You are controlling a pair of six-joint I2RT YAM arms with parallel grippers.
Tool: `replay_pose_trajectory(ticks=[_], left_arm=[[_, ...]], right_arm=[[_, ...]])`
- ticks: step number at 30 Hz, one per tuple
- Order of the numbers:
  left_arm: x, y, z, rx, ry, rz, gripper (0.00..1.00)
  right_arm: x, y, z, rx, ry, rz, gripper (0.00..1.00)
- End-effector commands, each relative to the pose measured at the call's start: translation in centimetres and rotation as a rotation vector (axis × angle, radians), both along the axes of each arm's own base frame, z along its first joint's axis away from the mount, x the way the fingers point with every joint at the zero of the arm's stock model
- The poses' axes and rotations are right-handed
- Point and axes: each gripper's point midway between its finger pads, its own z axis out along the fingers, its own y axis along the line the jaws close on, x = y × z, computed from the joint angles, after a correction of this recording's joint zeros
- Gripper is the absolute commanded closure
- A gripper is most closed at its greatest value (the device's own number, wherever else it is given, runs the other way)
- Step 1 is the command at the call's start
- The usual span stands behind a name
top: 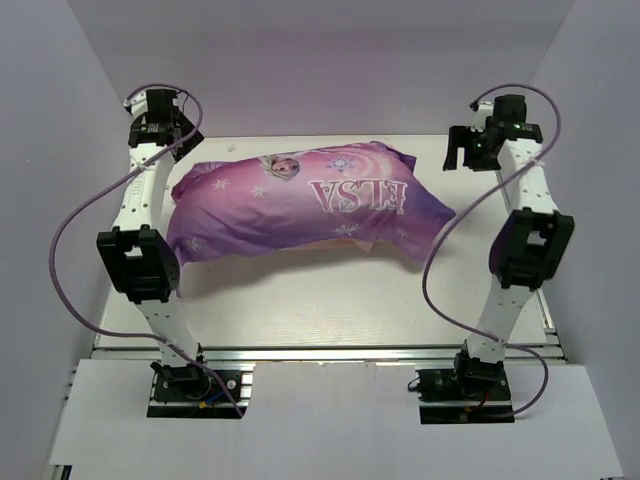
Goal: Put the pillow into the pillowcase
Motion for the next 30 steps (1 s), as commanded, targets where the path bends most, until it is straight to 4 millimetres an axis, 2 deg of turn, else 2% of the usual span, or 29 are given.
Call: replay_pose_trajectory(ticks=[1, 2, 3, 4, 5, 6, 7, 9, 12, 13, 14, 15, 16, 17, 18, 19, 20, 21, 22, 23, 24, 25, 26, 27, 28, 29, 30], left_arm=[[-2.7, -0.7, 10.5, 0.014, -0.203, -0.07, 0.02], [-3.9, -1.6, 9.8, -0.006, -0.197, -0.123, 0.02], [-3.6, -2.1, 10.4, -0.011, -0.257, -0.149, 0.02], [-4.0, -2.5, 10.1, -0.023, -0.273, -0.166, 0.02], [-4.6, -2.9, 9.7, -0.032, -0.285, -0.182, 0.02], [-5.7, -3.6, 8.7, -0.052, -0.297, -0.214, 0.02], [-6.3, -3.8, 8.1, -0.064, -0.292, -0.215, 0.02], [-7.9, -4.4, 6.5, -0.09, -0.275, -0.232, 0.02], [-9.0, -5.2, 5.2, -0.119, -0.261, -0.261, 0.02], [-9.4, -5.4, 3.5, -0.133, -0.227, -0.264, 0.02], [-9.5, -5.7, 2.9, -0.144, -0.217, -0.278, 0.02], [-9.5, -6.2, 2.5, -0.159, -0.22, -0.304, 0.02], [-9.8, -6.3, 0.8, -0.17, -0.186, -0.306, 0.02], [-9.8, -6.4, 0.1, -0.176, -0.173, -0.31, 0.02], [-9.7, -6.6, -0.4, -0.181, -0.168, -0.32, 0.02], [-9.6, -6.6, -1.8, -0.189, -0.136, -0.318, 0.02], [-9.5, -7.1, -2.5, -0.206, -0.122, -0.342, 0.02], [-9.5, -7.2, -3.2, -0.214, -0.102, -0.347, 0.02], [-9.3, -7.0, -4.7, -0.215, -0.058, -0.333, 0.02], [-9.1, -6.9, -5.3, -0.215, -0.04, -0.324, 0.02], [-9.2, -6.8, -6.1, -0.219, -0.014, -0.32, 0.02], [-9.1, -6.9, -6.7, -0.224, 0.002, -0.32, 0.02], [-9.0, -6.8, -8.0, -0.226, 0.037, -0.32, 0.02], [-8.9, -6.8, -8.5, -0.225, 0.05, -0.32, 0.02], [-9.0, -6.8, -9.6, -0.229, 0.079, -0.319, 0.02], [-9.1, -6.3, -10.2, -0.209, 0.1, -0.298, 0.02], [-9.3, -6.1, -10.8, -0.206, 0.12, -0.291, 0.02]], right_arm=[[-3.5, 1.1, 10.8, 0.007, -0.266, 0.038, 0.11], [-4.8, 1.6, 13.1, 0.016, -0.334, 0.057, 0.11], [-4.9, 1.9, 13.8, 0.022, -0.385, 0.069, 0.11], [-5.9, 2.3, 12.4, 0.044, -0.362, 0.076, 0.11], [-6.5, 3.1, 12.8, 0.076, -0.387, 0.102, 0.11], [-7.7, 3.6, 14.6, 0.093, -0.443, 0.117, 0.11], [-8.1, 4.1, 14.3, 0.126, -0.451, 0.118, 0.11], [-9.6, 5.9, 15.5, 0.186, -0.484, 0.202, 0.11], [-11.3, 8.9, 15.4, 0.298, -0.467, 0.301, 0.11], [-11.5, 9.9, 15.0, 0.315, -0.455, 0.332, 0.11], [-11.3, 10.4, 14.0, 0.313, -0.425, 0.325, 0.11], [-12.0, 13.1, 13.5, 0.33, -0.399, 0.389, 0.11], [-11.5, 13.3, 12.5, 0.281, -0.385, 0.371, 0.11], [-10.5, 13.5, 11.4, 0.243, -0.37, 0.339, 0.1], [-10.3, 15.1, 10.8, 0.239, -0.359, 0.365, 0.11], [-9.8, 15.7, 10.3, 0.241, -0.346, 0.365, 0.11], [-8.5, 16.1, 8.5, 0.237, -0.299, 0.344, 0.11], [-7.6, 17.0, 9.3, 0.264, -0.299, 0.331, 0.11], [-6.7, 17.5, 9.0, 0.27, -0.286, 0.327, 0.11], [-4.8, 17.5, 6.3, 0.25, -0.233, 0.275, 0.11], [-3.5, 18.2, 7.2, 0.261, -0.25, 0.251, 0.11], [-2.2, 18.0, 6.5, 0.239, -0.246, 0.207, 0.11], [-0.7, 18.2, 3.9, 0.235, -0.195, 0.163, 0.11], [0.7, 18.6, 4.7, 0.264, -0.218, 0.131, 0.11], [2.0, 18.8, 2.4, 0.268, -0.186, 0.107, 0.11], [2.7, 19.1, 1.8, 0.286, -0.182, 0.088, 0.11], [3.8, 19.5, 2.1, 0.314, -0.205, 0.071, 0.11]])
